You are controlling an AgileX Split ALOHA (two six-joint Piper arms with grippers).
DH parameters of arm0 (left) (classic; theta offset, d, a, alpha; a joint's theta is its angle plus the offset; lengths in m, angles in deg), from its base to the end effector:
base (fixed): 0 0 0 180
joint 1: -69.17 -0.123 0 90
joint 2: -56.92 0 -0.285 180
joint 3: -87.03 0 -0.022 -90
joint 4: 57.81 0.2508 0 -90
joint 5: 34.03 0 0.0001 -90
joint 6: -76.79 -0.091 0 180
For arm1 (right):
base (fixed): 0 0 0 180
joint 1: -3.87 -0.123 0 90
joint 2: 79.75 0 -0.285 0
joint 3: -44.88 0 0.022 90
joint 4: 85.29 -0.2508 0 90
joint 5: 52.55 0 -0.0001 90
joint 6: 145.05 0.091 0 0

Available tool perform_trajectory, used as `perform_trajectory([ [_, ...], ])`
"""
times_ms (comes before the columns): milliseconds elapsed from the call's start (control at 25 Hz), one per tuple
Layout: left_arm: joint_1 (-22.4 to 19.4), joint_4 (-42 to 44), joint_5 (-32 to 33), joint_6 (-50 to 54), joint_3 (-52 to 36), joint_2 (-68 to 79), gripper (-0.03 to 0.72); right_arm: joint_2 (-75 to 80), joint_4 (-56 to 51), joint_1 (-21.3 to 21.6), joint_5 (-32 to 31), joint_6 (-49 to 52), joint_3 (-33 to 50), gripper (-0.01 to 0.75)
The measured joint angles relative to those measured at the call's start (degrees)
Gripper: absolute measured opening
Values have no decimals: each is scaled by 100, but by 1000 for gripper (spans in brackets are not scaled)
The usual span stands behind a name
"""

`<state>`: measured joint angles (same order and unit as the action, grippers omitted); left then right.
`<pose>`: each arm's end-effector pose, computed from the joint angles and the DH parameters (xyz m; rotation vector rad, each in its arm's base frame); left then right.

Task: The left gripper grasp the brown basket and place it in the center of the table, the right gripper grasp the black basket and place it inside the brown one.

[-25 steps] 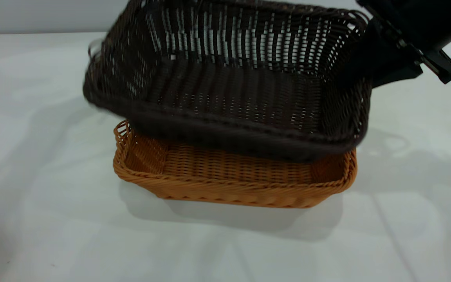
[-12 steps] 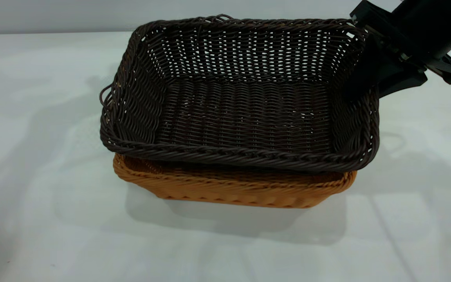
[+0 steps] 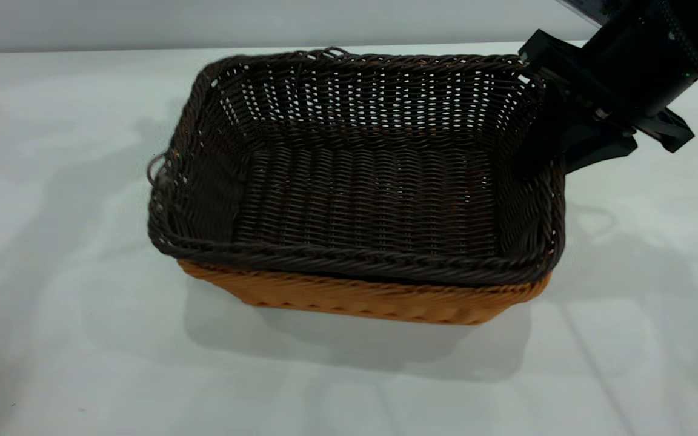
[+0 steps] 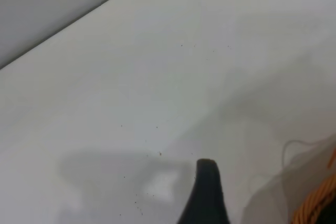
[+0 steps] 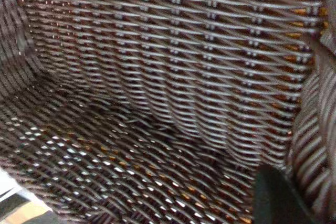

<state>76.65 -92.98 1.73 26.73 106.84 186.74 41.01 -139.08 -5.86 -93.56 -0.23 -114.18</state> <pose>0.4720 -0.0929 0.2106 0.7222 2.2972 -0.3177 0.3203 0.1039 0.1090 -0.0571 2.9269 0.8754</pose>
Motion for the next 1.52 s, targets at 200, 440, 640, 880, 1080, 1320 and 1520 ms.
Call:
perform_trajectory([
  [200,0,0,0,0,0,0,549,0,-65,0,46,-177,0,260],
  [440,0,5,-17,-2,0,-81,549,0,-12,0,78,-219,0,535],
  [640,0,28,-17,-7,0,-539,549,-340,431,52,156,-221,0,615],
  [880,0,448,155,113,0,-1480,549,-1832,729,439,206,-221,0,612],
  [1080,-47,1031,721,821,0,-2179,549,-3557,915,543,93,-221,0,601],
  [1320,-56,1690,1454,1948,0,-3086,549,-5536,1565,554,-986,208,0,593],
  [1520,-56,1718,2405,2577,0,-3609,549,-6688,2222,561,-2020,698,19,594],
])
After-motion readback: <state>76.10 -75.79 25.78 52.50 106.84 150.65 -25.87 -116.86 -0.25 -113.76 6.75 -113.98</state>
